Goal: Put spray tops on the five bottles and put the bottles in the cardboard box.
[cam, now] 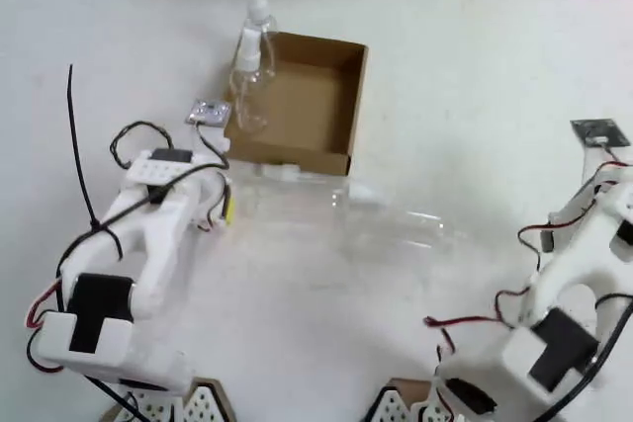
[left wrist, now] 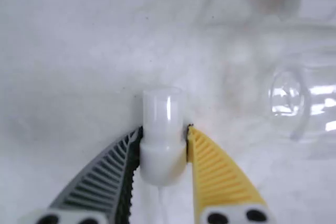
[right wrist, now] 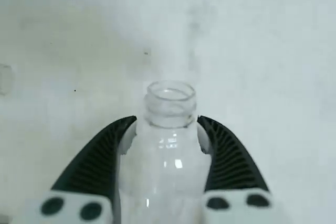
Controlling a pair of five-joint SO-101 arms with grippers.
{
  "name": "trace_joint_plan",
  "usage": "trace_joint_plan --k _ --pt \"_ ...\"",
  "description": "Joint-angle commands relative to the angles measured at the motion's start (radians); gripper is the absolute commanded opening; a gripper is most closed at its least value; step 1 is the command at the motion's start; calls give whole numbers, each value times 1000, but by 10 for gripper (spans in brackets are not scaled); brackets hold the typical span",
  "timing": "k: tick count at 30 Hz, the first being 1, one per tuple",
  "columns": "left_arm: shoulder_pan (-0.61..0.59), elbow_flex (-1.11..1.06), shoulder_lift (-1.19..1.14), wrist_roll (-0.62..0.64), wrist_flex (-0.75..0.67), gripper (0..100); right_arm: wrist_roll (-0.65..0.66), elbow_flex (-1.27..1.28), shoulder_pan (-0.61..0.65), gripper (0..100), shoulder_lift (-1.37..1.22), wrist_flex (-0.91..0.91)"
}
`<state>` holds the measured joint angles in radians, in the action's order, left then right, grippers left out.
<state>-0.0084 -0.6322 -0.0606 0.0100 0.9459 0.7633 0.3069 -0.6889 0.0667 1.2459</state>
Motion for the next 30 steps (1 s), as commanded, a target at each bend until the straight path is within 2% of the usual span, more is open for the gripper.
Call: trace_joint_plan --k 1,6,11,18,22,30 --pt "-18 6 50 -14 -11 46 -86 12 5 17 162 107" --pt "-18 3 50 -14 -11 46 -157 178 51 17 285 53" --pt "-18 3 50 -14 -8 46 -244 373 94 18 390 -173" --pt "-18 2 50 -14 -6 46 -465 391 156 18 427 -512" --pt "-18 2 50 -14 -6 46 -474 397 239 18 426 -734" --pt "-18 2 50 -14 -6 46 -483 485 314 17 441 -1020"
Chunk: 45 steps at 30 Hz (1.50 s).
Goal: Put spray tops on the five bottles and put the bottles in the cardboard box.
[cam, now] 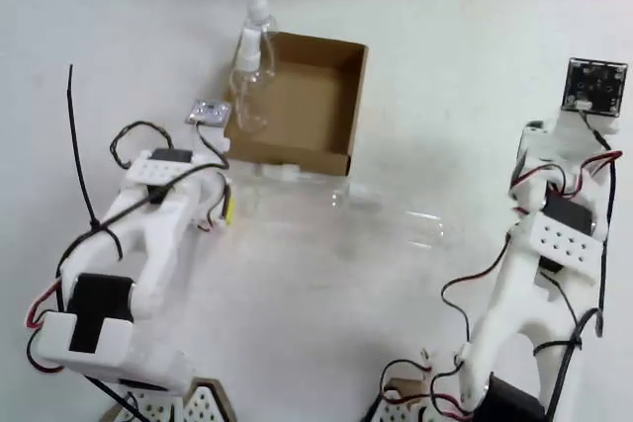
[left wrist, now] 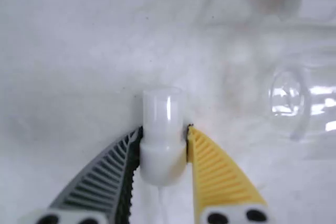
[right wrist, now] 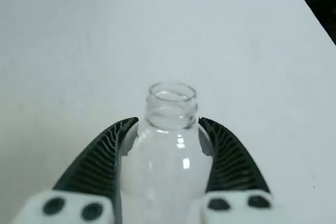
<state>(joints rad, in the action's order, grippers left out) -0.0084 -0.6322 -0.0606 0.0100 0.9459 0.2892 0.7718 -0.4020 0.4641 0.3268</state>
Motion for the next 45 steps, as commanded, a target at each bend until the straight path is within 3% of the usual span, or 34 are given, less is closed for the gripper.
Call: trace_joint_plan --k 1,8,12,15,21,32,37,45 --pt "-18 2 50 -14 -6 46 -9 49 28 17 54 -134" --pt "-18 2 50 -14 -8 46 -9 359 64 16 298 -390" --pt "-18 2 50 -14 -8 46 -9 430 105 16 478 -403" --pt "-18 2 50 -14 -6 46 -23 431 142 16 578 -332" --pt "-18 2 50 -14 -5 46 -316 430 205 15 748 -101" --pt "-19 2 51 -14 -5 46 -327 440 539 15 1175 248" --pt "-19 2 51 -14 -5 46 -304 514 713 15 1279 205" --pt "-120 11 53 -14 -6 46 -258 546 860 15 1069 53"
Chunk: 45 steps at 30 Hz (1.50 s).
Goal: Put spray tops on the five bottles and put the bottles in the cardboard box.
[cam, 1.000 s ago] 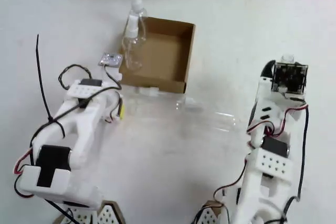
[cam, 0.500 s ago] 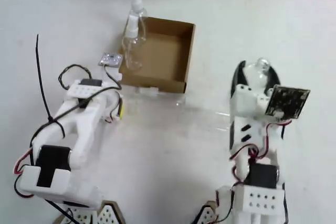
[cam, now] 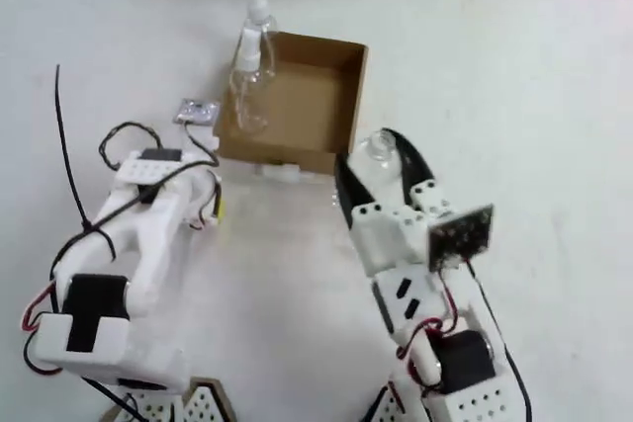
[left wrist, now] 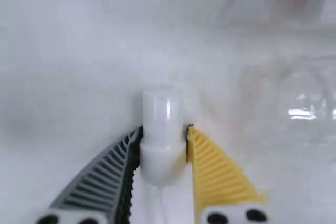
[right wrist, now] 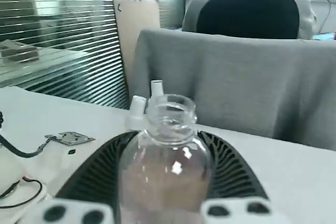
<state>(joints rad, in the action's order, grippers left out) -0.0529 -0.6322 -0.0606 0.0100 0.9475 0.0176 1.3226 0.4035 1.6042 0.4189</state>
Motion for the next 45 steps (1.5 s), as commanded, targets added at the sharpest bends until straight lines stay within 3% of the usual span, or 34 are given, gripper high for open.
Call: trace_joint_plan --k 1,8,13,22,27,34,39,45 --pt "-91 12 53 -14 -11 46 12 -2 79 15 -85 -35" --pt "-162 38 229 -12 74 46 -28 160 217 15 21 -41" --pt "-160 44 476 -6 115 46 -28 269 228 15 194 -24" --pt "-153 236 897 -5 107 46 -32 285 231 15 196 21" --pt "-38 391 1003 -5 98 46 -34 287 231 15 196 21" --pt "211 471 1012 -5 -120 43 -34 287 231 15 197 51" --pt "331 465 1006 -3 -183 42 -34 287 242 15 197 56" --pt "398 466 944 186 -313 42 -34 288 282 15 197 58"
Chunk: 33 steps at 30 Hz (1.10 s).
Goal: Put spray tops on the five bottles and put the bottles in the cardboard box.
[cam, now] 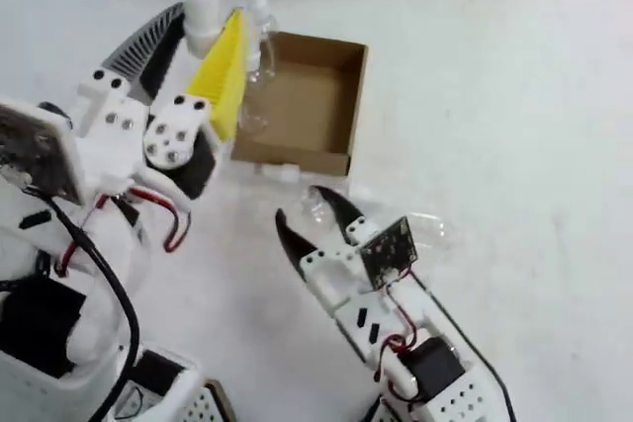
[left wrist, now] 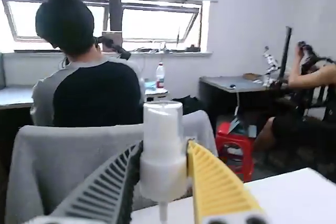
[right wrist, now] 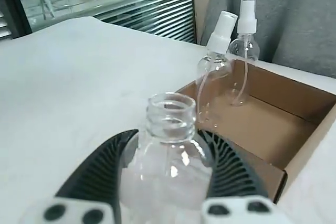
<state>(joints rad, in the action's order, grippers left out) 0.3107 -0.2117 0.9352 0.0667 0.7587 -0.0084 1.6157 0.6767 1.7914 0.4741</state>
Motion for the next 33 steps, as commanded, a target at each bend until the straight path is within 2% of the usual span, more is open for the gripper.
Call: trace_joint_plan --k 1,9,19,33 --pt "31 46 -74 153 -157 42 -8 -5 5 15 10 2" --pt "33 28 -153 189 -198 42 -8 -5 4 15 10 2" --pt "68 -342 18 224 -420 42 -8 8 4 15 10 -4" --pt "143 -575 133 232 -460 42 -8 20 4 15 10 -7"
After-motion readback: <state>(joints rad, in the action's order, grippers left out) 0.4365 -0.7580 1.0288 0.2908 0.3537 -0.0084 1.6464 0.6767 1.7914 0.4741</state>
